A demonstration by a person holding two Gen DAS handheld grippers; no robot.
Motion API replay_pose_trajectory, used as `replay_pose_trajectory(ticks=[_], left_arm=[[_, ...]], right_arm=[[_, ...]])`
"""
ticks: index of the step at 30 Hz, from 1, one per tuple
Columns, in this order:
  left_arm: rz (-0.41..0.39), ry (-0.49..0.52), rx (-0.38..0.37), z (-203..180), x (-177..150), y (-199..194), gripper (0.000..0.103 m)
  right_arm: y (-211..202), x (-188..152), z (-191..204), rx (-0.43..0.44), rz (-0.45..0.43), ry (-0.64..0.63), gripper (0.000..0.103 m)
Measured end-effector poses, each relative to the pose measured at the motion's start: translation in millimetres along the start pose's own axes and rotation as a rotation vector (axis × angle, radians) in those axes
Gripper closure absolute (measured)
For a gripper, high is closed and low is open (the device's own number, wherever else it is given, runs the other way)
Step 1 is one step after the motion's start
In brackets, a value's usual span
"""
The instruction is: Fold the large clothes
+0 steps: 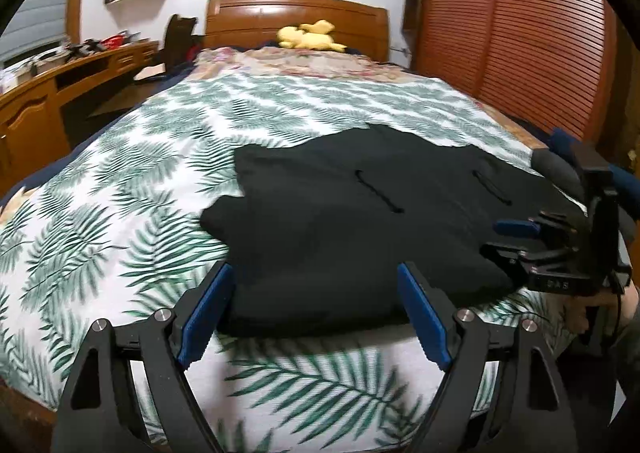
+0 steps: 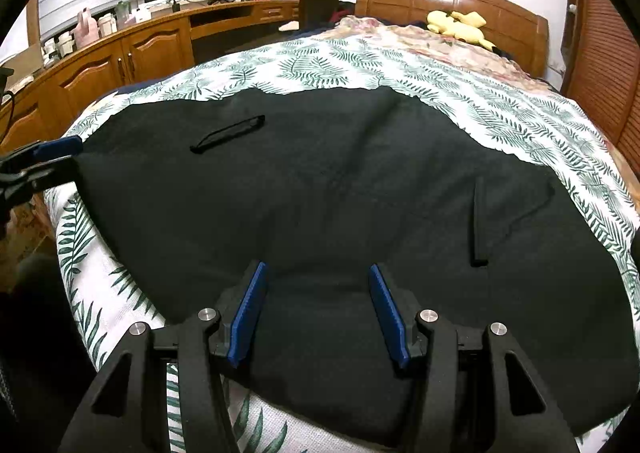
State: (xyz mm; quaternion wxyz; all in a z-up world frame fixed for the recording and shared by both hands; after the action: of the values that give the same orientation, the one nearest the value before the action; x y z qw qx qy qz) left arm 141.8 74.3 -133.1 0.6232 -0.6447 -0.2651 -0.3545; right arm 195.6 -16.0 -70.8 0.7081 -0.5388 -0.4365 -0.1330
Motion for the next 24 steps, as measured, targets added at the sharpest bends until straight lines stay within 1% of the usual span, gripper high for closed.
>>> replay_pose_trajectory(ticks=[4,8,13,19,24], left_arm=[[0.014,-0.034,0.043,16.4,3.6,5.1,0.019],[0.038,-0.08,0.058,33.4,1.9,13.4,0.019],[0.07,-0.13,0.041,46.2,-6.7,24.8,0.019],[0.092,-0.157,0.036,47.4,-14.4,26.6,0.019],[0.108,-0.214,0.023,46.2,-22.3,25.2,0.028]], right_arm=[[-1.9,-5.5,-1.3,0.013,-0.014,0.011,0.048],[-4.6,-9.5,-0.6,0.017,-0.019,0.011,0.047],[-8.9,-12.9,-2.5,0.018,-0.024,0.012,0.047],[-8.5,-14.8,-6.3,0.04,-0.037,0.008,0.047],[-8.0,-16.8,-7.1,0.052,-0.053,0.005,0.047]])
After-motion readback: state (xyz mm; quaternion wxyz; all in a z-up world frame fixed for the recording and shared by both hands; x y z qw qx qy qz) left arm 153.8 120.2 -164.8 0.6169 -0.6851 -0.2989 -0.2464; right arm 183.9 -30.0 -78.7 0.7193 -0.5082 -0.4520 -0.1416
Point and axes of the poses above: each gripper's, at about its wrist camera, not at the fingertips, and y roughly the way its jaws point, z to its left, x to its top, the point moved 1 cm from there along y, roughly the way its jaws point, and after that the axes turned 9 degrees about y, right-handed, at the moved point
